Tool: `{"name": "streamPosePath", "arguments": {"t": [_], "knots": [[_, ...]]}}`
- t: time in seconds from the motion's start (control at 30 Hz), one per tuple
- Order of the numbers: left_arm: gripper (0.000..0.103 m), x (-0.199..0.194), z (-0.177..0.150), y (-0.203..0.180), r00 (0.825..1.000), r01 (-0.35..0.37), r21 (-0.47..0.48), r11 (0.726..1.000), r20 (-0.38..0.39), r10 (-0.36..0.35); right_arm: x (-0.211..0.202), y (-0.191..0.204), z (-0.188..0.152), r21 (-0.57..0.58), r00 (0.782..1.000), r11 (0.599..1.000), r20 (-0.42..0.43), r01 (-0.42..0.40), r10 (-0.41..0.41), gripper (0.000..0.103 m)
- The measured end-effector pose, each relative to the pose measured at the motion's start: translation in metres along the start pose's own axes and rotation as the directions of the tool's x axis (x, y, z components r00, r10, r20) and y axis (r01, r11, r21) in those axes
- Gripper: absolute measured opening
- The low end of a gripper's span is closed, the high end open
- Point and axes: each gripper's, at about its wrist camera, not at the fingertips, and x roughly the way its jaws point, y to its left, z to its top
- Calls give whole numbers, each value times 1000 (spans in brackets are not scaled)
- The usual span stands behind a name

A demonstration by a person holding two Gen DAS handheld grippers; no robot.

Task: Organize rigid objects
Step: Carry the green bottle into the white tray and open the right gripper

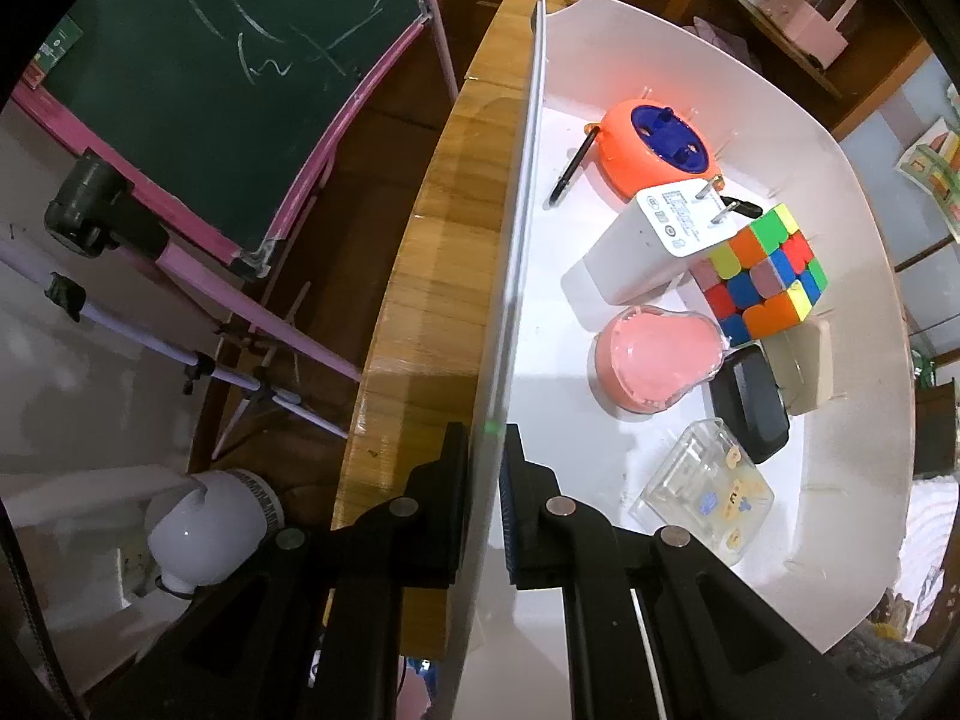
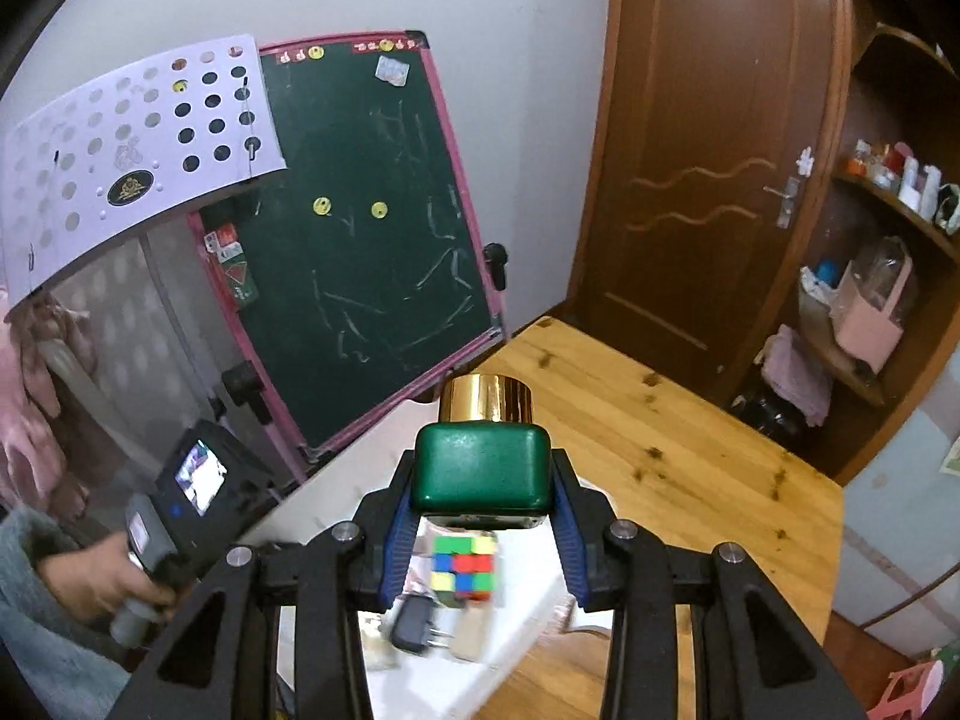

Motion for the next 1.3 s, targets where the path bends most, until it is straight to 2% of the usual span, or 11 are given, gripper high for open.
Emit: {"name": "streamPosePath", "arguments": {"t": [0.13, 0.27, 0.5, 0.57, 0.63, 0.83, 0.93, 1.0, 1.3], "knots": [[10, 0, -1, 5, 1000, 27, -6, 1000, 6, -27, 32, 23, -5, -5, 995, 999, -91, -35, 35, 40], [10, 0, -1, 7, 999, 46, -7, 999, 10, -46, 71, 41, -21, -9, 979, 999, -198, -54, 51, 40], [10, 1, -2, 3, 999, 41, 19, 999, 9, -42, 142, 56, -71, 6, 915, 999, -400, -48, 47, 40], [10, 2, -3, 5, 999, 47, 14, 999, 8, -47, 159, 56, -87, 16, 889, 999, -454, -50, 52, 40], [10, 3, -4, 5, 999, 52, 10, 999, 4, -52, 170, 55, -96, 31, 868, 998, -493, -59, 66, 40], [10, 7, -4, 6, 999, 49, 8, 999, -10, -49, 184, 62, -113, 7, 834, 998, -549, -58, 52, 41], [10, 7, -4, 5, 999, 46, 10, 999, -12, -46, 181, 61, -113, 16, 842, 997, -536, -72, 70, 45], [10, 8, -4, 5, 999, 44, 11, 999, -13, -44, 176, 58, -110, 27, 856, 997, -511, -74, 78, 59], [9, 7, -6, 2, 1000, 20, 16, 1000, -12, -20, 143, 36, -97, 80, 904, 994, -418, -69, 96, 59]]}}
